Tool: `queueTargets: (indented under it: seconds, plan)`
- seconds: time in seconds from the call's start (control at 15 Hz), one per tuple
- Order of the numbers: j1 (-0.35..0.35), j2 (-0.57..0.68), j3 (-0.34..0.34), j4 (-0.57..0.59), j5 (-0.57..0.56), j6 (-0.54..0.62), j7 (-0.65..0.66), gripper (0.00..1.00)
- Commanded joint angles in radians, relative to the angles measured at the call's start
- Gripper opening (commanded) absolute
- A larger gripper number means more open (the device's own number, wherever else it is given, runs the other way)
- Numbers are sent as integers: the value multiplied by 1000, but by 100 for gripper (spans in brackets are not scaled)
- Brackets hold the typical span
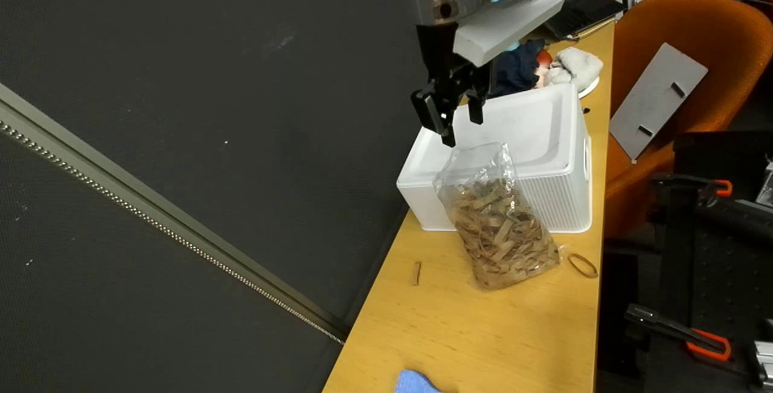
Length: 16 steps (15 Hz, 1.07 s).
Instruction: Remove the rubber bands from the plastic bag and then put them on the white basket
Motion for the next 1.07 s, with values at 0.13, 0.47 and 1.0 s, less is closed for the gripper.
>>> queueTargets:
  seconds: [0.13,0.47,1.0]
  plan:
    - [22,46,-21,16,39,25,-70,20]
    - [15,103,-29,29,109,31,-169,0]
    - [-1,136,-28,-10,286,14,-392,0]
